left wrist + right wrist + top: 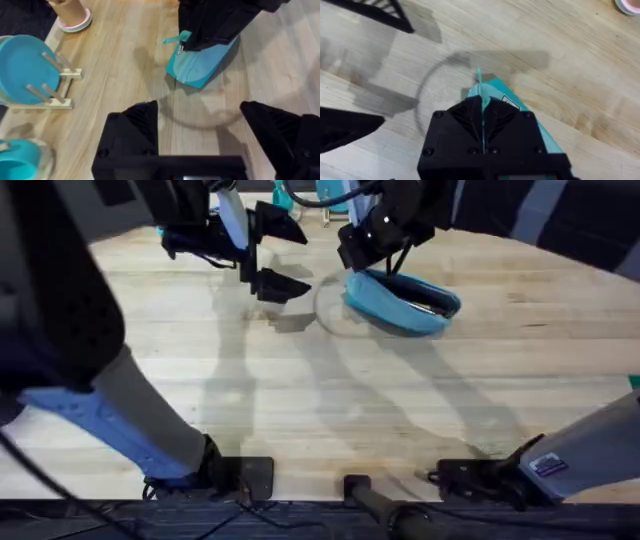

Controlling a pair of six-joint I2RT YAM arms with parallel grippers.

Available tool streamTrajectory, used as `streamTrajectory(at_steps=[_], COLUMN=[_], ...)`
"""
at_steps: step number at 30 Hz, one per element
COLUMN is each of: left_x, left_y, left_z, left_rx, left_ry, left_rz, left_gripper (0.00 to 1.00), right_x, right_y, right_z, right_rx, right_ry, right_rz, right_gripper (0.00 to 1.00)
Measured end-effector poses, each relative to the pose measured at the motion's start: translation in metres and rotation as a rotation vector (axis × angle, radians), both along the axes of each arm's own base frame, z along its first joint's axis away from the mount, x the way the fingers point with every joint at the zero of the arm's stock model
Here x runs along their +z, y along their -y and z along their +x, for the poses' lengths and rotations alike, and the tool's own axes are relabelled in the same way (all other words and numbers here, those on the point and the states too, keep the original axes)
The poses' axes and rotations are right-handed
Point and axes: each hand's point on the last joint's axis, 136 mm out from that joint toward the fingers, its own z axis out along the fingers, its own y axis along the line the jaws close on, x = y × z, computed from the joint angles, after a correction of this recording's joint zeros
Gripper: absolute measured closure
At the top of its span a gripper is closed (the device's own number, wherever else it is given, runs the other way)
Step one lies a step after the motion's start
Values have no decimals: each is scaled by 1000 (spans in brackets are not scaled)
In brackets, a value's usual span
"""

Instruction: Unzip the bag, pick up the pens from the table one at a time and place them inside, then zip the bag closed.

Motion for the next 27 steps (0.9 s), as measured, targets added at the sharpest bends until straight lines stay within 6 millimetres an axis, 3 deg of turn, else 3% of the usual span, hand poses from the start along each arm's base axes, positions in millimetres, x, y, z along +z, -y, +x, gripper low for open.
streamTrajectory(at_steps=[10, 18, 27], left_x=[-40, -53, -51], left_y=[12, 38, 68], left_z=[11, 14, 22], left_rx=[-28, -80, -115], left_ry=[-61, -65, -43], left_rz=[-129, -188, -193], left_gripper=[5, 6, 8], right_x=[0, 0, 0], right_y=[0, 0, 0], right_z=[0, 0, 0], right_rx=[0, -4, -6], right_ry=[0, 0, -1], right_rz=[0, 2, 3], right_gripper=[968, 968, 968])
